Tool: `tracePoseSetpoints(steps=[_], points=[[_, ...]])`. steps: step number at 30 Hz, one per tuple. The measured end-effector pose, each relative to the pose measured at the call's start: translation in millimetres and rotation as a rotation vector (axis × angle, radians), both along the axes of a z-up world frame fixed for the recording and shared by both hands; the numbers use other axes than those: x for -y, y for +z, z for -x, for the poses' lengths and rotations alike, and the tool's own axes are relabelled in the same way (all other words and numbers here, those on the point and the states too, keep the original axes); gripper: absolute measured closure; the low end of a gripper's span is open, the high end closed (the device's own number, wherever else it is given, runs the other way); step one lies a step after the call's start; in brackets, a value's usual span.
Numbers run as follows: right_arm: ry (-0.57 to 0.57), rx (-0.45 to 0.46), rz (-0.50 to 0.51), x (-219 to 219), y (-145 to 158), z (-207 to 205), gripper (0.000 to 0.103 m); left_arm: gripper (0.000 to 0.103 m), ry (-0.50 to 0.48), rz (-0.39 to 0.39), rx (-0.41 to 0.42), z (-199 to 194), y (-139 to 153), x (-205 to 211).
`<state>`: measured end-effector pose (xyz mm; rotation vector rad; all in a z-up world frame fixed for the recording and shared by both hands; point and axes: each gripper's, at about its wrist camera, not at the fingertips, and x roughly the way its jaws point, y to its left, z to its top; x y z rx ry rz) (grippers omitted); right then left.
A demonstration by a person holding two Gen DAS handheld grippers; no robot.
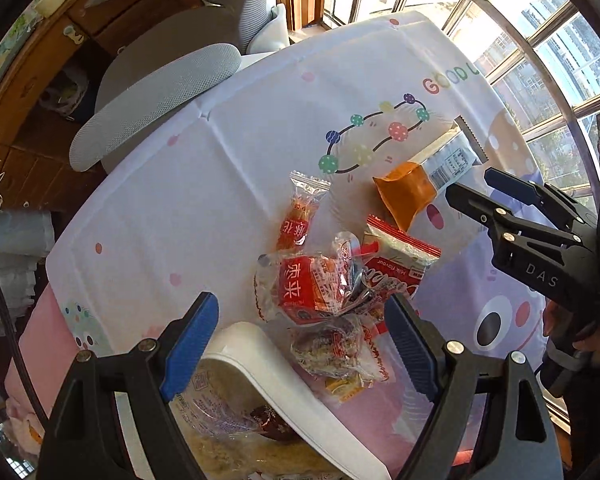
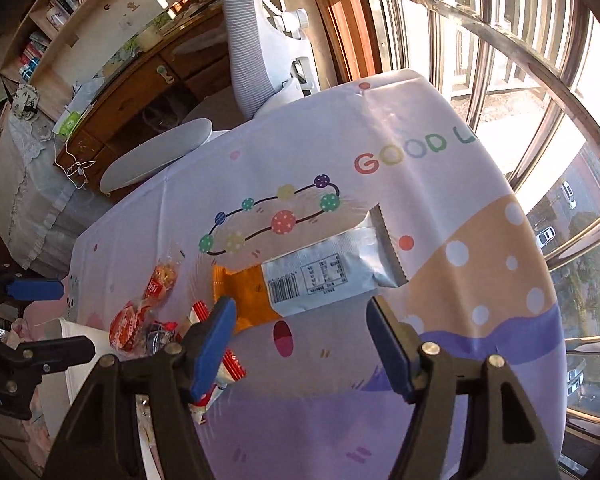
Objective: Organize snacks
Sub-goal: 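Withdraw both tools from the tray toward the remaining snacks, then grasp the white barcode bar with the right tool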
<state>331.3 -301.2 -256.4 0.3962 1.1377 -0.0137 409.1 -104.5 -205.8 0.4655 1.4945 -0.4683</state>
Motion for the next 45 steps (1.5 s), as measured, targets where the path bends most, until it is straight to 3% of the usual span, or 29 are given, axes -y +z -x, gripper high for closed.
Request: tracePoseSetpoints(steps=[10, 20, 33, 35, 37, 43, 45], points=[[-0.035, -0.024, 0.004, -1.3, -16.9, -22.2, 0.035, 0.019, 0.072, -0.030, -0.068, -22.2, -31.9, -8.2], [-0.043, -0.020, 0.034, -6.4, -21.9, -49.5, 0.035, 0.019, 0.066, -0.026, -0.114, -29.3, -49.5, -3.8], [-0.008, -0.049, 0.199, -27.7, -24.4, -67.0, 0.035, 0.022, 0.144, 0.060, -0.176, -44.5, -66.4, -18.5], [-0.011, -0.061, 0.221, -28.4, -24.8, -67.8, 0.040, 0.025, 0.152, 0.071, -0.182, -45.8, -66.7, -21.9], [-0.011, -0.083, 0.275, -30.5, -24.6, -69.6, 0.056, 0.027, 0.162, 0.077, -0.188, -46.9, -67.6, -27.0], [0.005, -0.107, 0.268, -23.8, -23.3, -70.0, 0.062, 0.039, 0.187, 0.109, -0.195, -38.1, -73.1, -31.5], [0.006, -0.116, 0.251, -21.1, -22.9, -68.7, 0.064, 0.045, 0.193, 0.077, -0.184, -37.0, -77.1, -32.0]])
